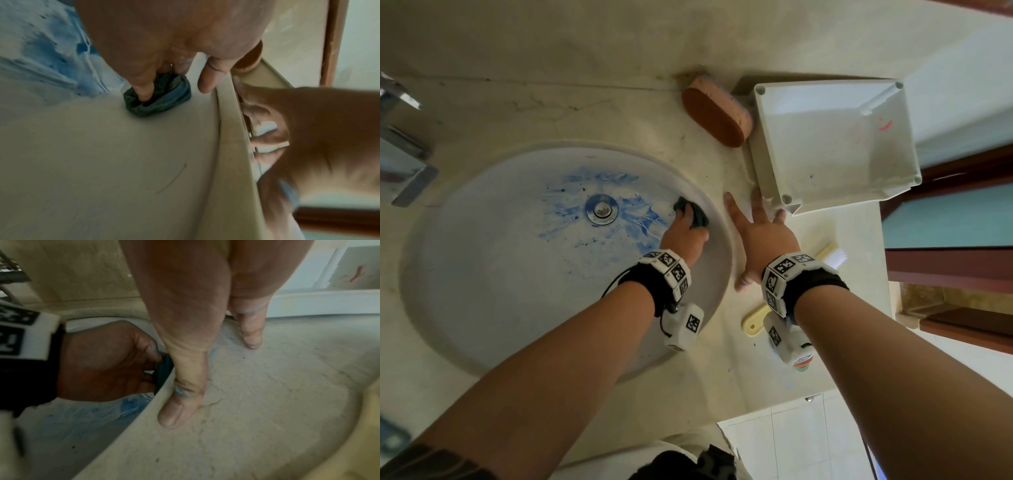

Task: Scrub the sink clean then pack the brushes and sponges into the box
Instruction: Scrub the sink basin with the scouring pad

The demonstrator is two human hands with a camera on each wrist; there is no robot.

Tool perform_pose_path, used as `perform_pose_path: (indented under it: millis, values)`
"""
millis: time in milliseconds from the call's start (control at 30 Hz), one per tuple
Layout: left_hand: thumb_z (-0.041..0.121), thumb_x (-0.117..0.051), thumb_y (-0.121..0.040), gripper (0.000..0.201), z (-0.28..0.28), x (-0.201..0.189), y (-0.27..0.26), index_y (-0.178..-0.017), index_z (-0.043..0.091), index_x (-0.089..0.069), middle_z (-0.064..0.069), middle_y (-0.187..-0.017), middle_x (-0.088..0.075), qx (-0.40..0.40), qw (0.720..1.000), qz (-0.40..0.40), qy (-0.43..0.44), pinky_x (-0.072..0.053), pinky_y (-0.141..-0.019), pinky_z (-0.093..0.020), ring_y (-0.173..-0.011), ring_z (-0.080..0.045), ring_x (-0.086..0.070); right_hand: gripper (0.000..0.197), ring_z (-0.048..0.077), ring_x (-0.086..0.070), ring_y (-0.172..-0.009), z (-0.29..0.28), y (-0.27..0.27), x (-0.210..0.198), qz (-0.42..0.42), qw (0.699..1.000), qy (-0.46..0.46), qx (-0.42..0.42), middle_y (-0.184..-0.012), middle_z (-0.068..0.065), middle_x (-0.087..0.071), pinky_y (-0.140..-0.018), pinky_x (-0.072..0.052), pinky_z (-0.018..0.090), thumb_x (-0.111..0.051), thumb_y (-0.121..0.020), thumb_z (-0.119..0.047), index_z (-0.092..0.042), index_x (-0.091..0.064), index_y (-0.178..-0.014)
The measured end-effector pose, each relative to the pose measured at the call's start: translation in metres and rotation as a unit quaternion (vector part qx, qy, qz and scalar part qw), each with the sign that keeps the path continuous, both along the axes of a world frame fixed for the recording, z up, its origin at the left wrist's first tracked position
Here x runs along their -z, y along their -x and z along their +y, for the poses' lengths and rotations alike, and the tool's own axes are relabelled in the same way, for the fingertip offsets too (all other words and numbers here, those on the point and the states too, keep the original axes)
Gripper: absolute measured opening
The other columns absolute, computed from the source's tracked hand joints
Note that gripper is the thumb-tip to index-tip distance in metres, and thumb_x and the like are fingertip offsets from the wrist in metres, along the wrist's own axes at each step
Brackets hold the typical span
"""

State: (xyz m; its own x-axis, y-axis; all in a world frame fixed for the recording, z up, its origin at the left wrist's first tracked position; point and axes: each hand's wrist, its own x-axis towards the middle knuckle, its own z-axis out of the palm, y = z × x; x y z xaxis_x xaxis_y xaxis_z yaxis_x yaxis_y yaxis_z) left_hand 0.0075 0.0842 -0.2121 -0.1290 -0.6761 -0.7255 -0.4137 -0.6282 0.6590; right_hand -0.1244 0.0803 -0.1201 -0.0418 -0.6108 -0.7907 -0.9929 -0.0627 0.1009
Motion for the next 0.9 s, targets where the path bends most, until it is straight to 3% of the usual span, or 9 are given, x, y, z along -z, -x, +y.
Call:
perform_pose_path:
  millis: [133, 333, 467, 567, 667, 800, 900]
  values:
    - [0.015, -0.051, -0.091, 0.075, 0.0, -0.003, 0.002, -0.155, 0.022, -0.015, 0.0, -0.162, -0.014, -0.045, 0.999, 0.005, -0.005, -0.026, -0.115, -0.034, -0.14, -0.029, -0.03, 0.156, 0.056, 0.006, -0.141, 0.0, 0.0, 0.0, -0.003, 1.0, 0.0, -0.002, -0.157, 0.005, 0.029, -0.102, -0.04, 0.06, -0.095, -0.05, -0.03, -0.046, 0.03, -0.143]
    - [0.016, -0.053, -0.09, 0.071, 0.026, -0.008, 0.004, -0.154, 0.025, -0.023, 0.0, -0.159, -0.025, 0.02, 0.999, 0.028, -0.004, -0.023, -0.116, -0.032, -0.141, -0.026, -0.031, 0.157, 0.056, 0.005, -0.141, 0.001, -0.001, -0.001, -0.007, 1.0, 0.002, -0.004, -0.157, 0.005, 0.029, -0.103, -0.04, 0.06, -0.095, -0.05, -0.031, -0.046, 0.03, -0.142]
    - [0.013, -0.055, -0.088, 0.078, -0.008, -0.006, -0.003, -0.155, 0.023, -0.016, -0.013, -0.156, -0.029, -0.027, 0.999, 0.001, -0.035, -0.031, -0.113, -0.04, -0.136, -0.034, -0.036, 0.157, 0.055, 0.006, -0.141, 0.0, -0.001, -0.002, -0.001, 1.0, 0.003, -0.002, -0.158, 0.004, 0.028, -0.101, -0.042, 0.06, -0.095, -0.049, -0.03, -0.047, 0.029, -0.143]
    - [0.013, -0.054, -0.091, 0.077, -0.025, -0.006, -0.01, -0.156, 0.017, -0.012, -0.02, -0.152, -0.03, -0.032, 0.998, -0.038, -0.047, -0.032, -0.11, -0.041, -0.133, -0.037, -0.037, 0.157, 0.055, 0.007, -0.141, 0.0, -0.001, -0.002, -0.003, 1.0, 0.0, 0.0, -0.158, 0.004, 0.028, -0.101, -0.042, 0.061, -0.096, -0.049, -0.029, -0.047, 0.029, -0.142]
    - [0.013, -0.057, -0.088, 0.083, -0.017, -0.008, -0.006, -0.156, 0.021, -0.01, -0.013, -0.157, -0.025, -0.035, 0.998, -0.038, -0.047, -0.031, -0.112, -0.04, -0.136, -0.036, -0.035, 0.156, 0.055, 0.007, -0.141, 0.0, -0.001, -0.001, -0.001, 1.0, -0.002, 0.002, -0.158, 0.004, 0.028, -0.102, -0.041, 0.06, -0.095, -0.05, -0.028, -0.047, 0.03, -0.142]
    - [0.013, -0.055, -0.086, 0.082, 0.012, -0.011, 0.001, -0.156, 0.026, -0.015, 0.001, -0.162, -0.014, 0.045, 0.999, -0.01, -0.026, -0.024, -0.118, -0.035, -0.143, -0.028, -0.028, 0.157, 0.054, 0.009, -0.141, 0.0, 0.0, 0.001, -0.001, 1.0, 0.002, -0.004, -0.157, 0.004, 0.03, -0.1, -0.043, 0.06, -0.095, -0.049, -0.029, -0.047, 0.03, -0.142]
    - [0.009, -0.053, -0.086, 0.083, 0.016, -0.009, 0.001, -0.156, 0.026, -0.013, 0.003, -0.162, -0.012, 0.062, 0.998, 0.0, -0.021, -0.024, -0.118, -0.033, -0.143, -0.026, -0.028, 0.157, 0.054, 0.009, -0.142, 0.0, 0.0, 0.001, -0.002, 1.0, 0.001, -0.004, -0.157, 0.004, 0.03, -0.1, -0.043, 0.059, -0.095, -0.049, -0.029, -0.047, 0.03, -0.142]
